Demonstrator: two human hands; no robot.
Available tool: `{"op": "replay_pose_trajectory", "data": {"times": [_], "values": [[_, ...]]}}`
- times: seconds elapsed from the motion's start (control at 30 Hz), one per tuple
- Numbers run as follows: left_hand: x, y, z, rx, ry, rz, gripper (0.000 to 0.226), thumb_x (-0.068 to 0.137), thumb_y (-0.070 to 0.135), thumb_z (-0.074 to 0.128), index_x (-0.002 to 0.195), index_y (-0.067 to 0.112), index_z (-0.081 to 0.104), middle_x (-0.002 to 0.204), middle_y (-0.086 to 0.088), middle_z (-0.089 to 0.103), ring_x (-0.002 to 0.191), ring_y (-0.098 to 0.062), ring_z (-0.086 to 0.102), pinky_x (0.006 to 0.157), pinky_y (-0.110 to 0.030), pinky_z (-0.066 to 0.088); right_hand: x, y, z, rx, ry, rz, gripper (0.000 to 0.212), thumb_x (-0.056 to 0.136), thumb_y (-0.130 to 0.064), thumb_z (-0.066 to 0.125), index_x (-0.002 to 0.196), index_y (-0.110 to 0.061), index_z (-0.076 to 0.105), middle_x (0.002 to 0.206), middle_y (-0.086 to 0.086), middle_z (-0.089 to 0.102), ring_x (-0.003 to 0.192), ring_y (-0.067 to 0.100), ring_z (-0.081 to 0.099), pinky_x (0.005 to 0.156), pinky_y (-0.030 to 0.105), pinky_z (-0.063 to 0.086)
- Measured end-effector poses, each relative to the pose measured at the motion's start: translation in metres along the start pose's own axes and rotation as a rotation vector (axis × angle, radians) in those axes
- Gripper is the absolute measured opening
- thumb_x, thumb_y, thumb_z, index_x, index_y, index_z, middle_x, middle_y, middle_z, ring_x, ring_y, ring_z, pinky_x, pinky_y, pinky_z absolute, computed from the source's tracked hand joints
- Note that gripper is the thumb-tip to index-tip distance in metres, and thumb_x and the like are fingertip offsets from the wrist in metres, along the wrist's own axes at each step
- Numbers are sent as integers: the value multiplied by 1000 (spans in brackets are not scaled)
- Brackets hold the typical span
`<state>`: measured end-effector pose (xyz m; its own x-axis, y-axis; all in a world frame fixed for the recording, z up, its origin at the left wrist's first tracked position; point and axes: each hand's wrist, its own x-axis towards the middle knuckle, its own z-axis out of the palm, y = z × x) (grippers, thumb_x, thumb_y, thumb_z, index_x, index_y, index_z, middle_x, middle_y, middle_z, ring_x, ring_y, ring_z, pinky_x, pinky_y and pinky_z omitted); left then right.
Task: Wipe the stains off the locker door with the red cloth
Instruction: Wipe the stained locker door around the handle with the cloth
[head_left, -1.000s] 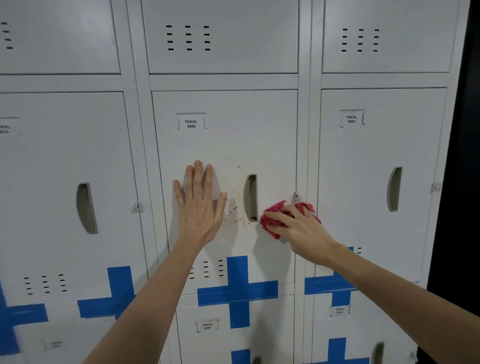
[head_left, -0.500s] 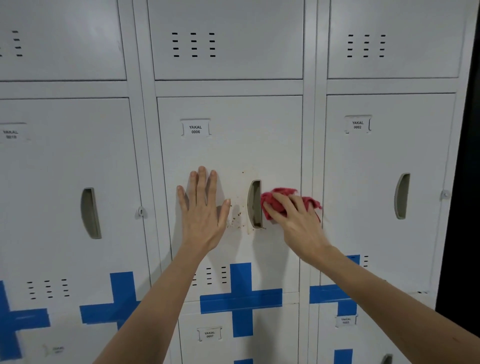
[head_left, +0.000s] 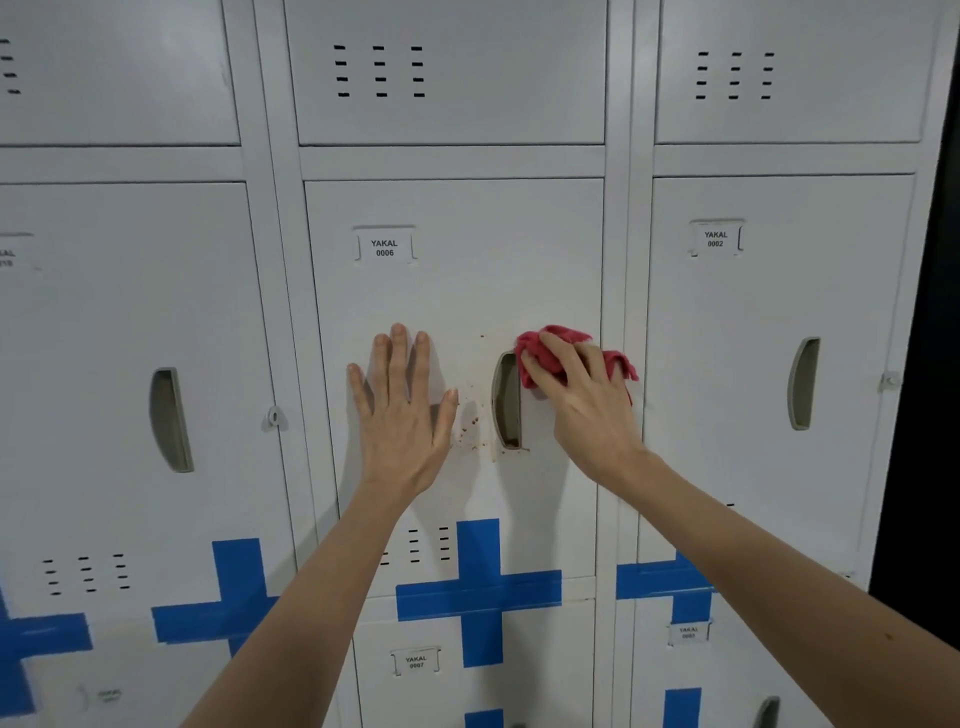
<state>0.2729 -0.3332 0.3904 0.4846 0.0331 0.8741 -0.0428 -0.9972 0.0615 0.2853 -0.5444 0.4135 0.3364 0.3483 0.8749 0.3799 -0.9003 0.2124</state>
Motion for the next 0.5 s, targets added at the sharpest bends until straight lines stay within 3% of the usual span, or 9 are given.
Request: {"op": "replay_pose_trajectory", "data": {"times": [0.37, 0.5], "values": [[-1, -1, -3, -29, 1, 6, 71, 95, 55, 3, 153, 14, 8, 161, -8, -1, 148, -23, -6, 118, -53, -1, -85, -8, 36, 83, -150, -53, 79, 57, 15, 67, 130, -12, 55, 141, 10, 39, 119, 33, 38, 76, 53, 52], [-1, 0, -5, -32, -7, 6, 73, 95, 56, 0, 153, 14, 8, 161, -8, -1, 148, -23, -6, 118, -53, -2, -94, -8, 35, 83, -186, -129, 81, 54, 12, 73, 128, -17, 58, 135, 9, 51, 114, 29, 39, 75, 49, 53]]}}
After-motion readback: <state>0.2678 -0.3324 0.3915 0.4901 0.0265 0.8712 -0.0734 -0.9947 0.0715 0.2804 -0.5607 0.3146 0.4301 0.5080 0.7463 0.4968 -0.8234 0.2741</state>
